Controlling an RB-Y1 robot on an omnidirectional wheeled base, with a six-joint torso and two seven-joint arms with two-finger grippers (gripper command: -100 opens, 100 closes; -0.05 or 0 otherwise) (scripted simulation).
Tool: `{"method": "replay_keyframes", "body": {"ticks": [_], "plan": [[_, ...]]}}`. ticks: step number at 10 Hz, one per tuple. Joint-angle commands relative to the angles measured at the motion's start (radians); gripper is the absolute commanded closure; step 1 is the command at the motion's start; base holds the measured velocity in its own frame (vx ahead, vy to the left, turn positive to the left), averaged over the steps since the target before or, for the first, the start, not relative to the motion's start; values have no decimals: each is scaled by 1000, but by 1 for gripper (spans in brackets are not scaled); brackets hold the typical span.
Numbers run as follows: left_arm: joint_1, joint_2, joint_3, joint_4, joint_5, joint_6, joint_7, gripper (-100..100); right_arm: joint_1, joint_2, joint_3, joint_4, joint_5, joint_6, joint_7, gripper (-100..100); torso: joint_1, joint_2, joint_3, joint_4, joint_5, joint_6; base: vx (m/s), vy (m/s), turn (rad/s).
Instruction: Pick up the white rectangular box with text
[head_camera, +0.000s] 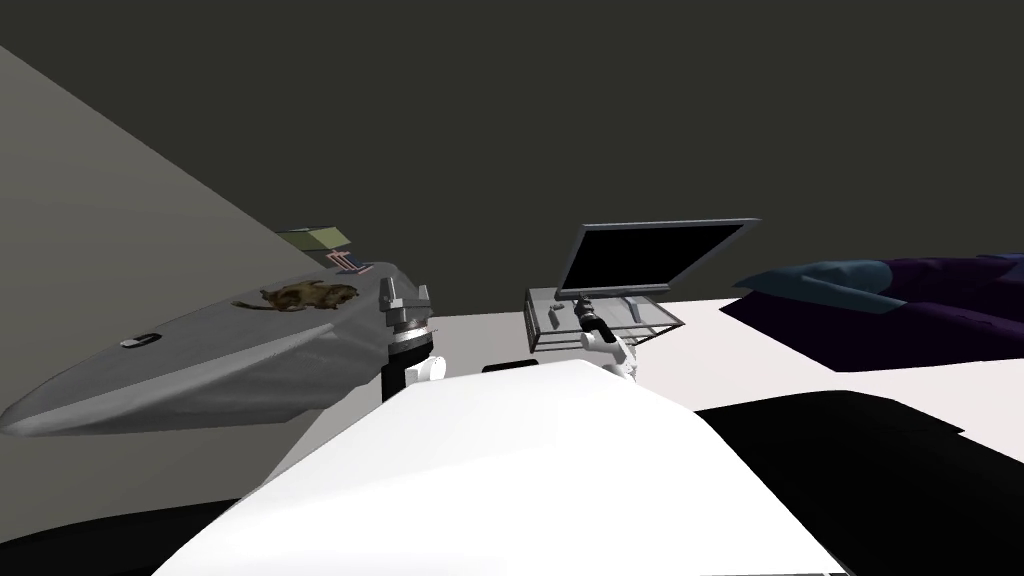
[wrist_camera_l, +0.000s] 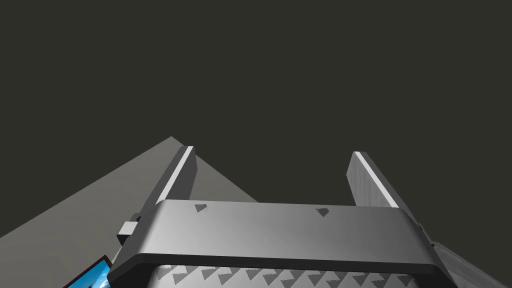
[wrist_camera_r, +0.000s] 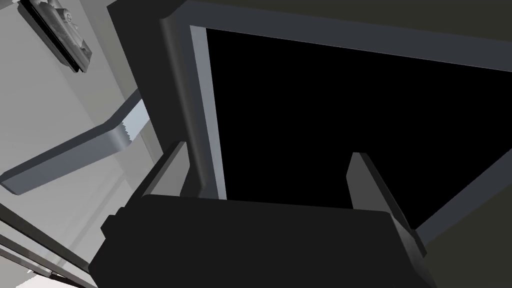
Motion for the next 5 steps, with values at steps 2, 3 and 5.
{"method": "replay_keyframes", "body": {"ticks": [2,3,5], "plan": [[0,0,0,0,0,0,0,0,-23,-12,-25,69,-39,64,-35,-100,0,1,0,0,0,0,39,83,-41],[0,0,0,0,0,0,0,0,-23,-12,-25,69,-39,75,-35,-100,0,1,0,0,0,0,34,67,-37],[0,0,0,0,0,0,0,0,-42,-23,-42,120,-66,118,-58,-100,-2,0,0,0,0,0,50,55,-37]]}}
